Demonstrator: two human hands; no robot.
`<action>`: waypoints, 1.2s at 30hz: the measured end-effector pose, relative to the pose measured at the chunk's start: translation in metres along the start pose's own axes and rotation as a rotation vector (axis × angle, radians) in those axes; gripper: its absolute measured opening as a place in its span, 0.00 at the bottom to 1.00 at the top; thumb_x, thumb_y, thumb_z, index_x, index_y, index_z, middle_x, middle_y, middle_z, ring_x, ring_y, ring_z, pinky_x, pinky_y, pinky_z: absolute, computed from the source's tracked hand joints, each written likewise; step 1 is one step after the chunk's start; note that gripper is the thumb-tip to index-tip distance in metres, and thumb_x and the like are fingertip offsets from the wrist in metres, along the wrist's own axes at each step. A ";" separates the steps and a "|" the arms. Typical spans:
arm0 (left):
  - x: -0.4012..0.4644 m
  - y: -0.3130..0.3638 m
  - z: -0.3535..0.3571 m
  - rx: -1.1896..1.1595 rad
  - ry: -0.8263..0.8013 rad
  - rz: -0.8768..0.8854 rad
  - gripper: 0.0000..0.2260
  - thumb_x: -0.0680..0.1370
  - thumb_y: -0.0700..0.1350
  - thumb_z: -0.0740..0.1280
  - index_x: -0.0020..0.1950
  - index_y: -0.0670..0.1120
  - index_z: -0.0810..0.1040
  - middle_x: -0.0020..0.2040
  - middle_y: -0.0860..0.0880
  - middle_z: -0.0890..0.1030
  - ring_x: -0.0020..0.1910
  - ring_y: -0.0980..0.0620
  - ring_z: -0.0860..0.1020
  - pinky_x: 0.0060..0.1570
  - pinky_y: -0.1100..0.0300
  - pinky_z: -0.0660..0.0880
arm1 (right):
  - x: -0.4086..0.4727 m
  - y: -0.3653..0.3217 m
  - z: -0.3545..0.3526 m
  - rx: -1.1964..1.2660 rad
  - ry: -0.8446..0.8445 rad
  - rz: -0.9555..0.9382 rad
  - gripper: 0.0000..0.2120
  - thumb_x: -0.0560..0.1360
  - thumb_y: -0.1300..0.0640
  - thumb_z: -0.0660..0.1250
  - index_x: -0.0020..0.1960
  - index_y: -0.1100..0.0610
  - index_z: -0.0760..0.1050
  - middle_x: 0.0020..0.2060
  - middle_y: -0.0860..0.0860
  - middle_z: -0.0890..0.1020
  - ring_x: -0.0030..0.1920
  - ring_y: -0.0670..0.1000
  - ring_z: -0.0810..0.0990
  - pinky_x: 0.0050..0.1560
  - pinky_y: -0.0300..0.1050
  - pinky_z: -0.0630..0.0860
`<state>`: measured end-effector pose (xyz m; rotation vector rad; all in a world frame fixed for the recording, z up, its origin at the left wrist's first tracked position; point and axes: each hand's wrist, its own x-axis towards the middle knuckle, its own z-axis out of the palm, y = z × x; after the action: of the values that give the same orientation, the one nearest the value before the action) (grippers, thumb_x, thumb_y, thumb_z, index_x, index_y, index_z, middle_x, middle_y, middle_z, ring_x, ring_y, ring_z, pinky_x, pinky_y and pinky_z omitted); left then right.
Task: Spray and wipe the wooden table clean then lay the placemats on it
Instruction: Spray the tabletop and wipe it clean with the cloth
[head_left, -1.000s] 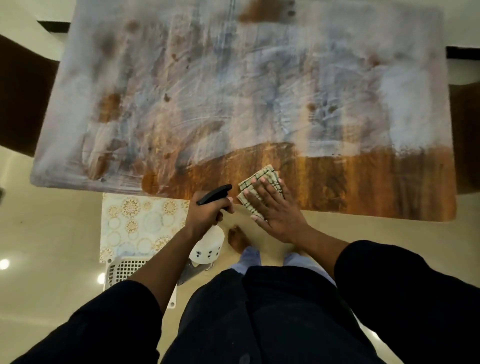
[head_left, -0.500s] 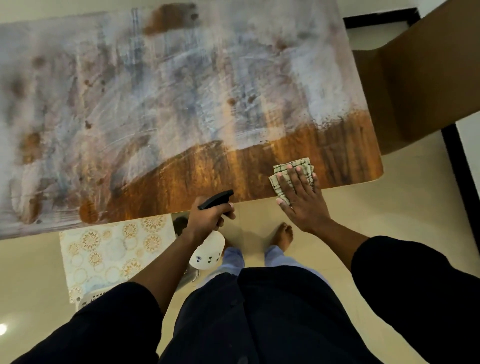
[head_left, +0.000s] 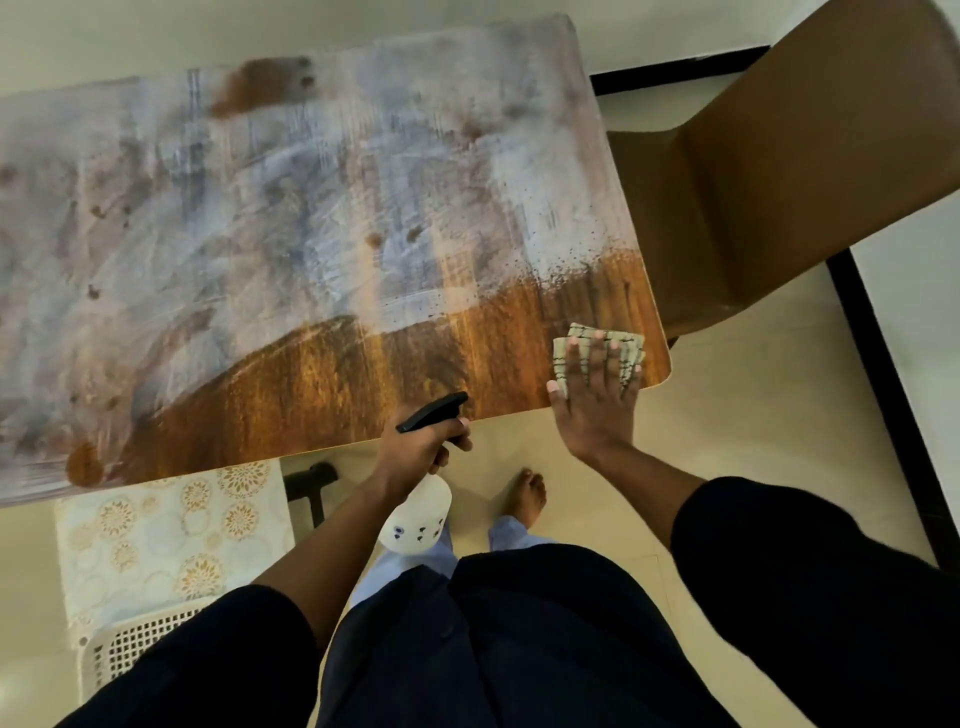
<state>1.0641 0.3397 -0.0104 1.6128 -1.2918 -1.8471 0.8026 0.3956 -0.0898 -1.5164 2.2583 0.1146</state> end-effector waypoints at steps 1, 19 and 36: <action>0.002 0.005 0.007 -0.004 -0.005 0.009 0.05 0.79 0.37 0.73 0.51 0.37 0.86 0.40 0.36 0.86 0.32 0.40 0.74 0.26 0.59 0.69 | -0.001 -0.008 0.001 -0.002 -0.007 -0.036 0.36 0.81 0.34 0.35 0.84 0.46 0.33 0.83 0.55 0.33 0.82 0.59 0.31 0.77 0.66 0.28; 0.064 0.076 0.043 0.114 -0.114 0.065 0.08 0.80 0.38 0.73 0.46 0.50 0.87 0.40 0.33 0.84 0.26 0.47 0.74 0.28 0.58 0.72 | 0.045 0.071 -0.030 0.028 -0.007 0.068 0.37 0.80 0.32 0.34 0.83 0.46 0.30 0.82 0.55 0.31 0.82 0.57 0.30 0.81 0.63 0.34; 0.118 0.117 0.034 0.119 -0.143 0.015 0.06 0.79 0.39 0.72 0.44 0.39 0.86 0.39 0.34 0.84 0.25 0.48 0.74 0.29 0.57 0.70 | 0.052 0.001 -0.018 -0.065 0.009 -0.290 0.34 0.85 0.33 0.40 0.86 0.47 0.43 0.85 0.52 0.46 0.84 0.55 0.40 0.81 0.62 0.38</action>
<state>0.9670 0.2027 0.0134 1.5484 -1.4969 -1.9405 0.7800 0.3461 -0.0936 -1.8626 2.0329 0.0966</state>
